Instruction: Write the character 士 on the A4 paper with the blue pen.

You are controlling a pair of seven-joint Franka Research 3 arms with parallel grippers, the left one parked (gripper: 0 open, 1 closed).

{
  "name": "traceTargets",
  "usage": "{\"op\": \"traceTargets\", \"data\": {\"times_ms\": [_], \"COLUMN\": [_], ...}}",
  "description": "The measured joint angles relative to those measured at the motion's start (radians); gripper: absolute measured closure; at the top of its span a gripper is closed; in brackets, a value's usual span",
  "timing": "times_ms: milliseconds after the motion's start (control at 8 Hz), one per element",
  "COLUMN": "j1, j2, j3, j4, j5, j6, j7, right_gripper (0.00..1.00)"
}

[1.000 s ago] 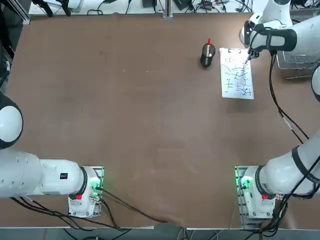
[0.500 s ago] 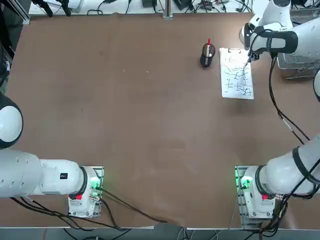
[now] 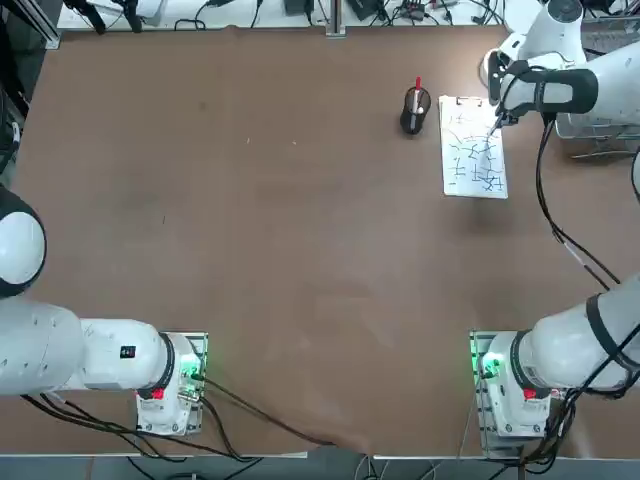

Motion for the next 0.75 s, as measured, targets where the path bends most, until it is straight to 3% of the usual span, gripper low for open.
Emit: {"op": "traceTargets", "data": {"times_ms": [750], "j1": [0.0], "j2": [-0.012], "j3": [0.001], "j4": [-0.017], "j5": [0.0], "j6": [0.002], "j7": [0.004], "right_gripper": [0.79]}}
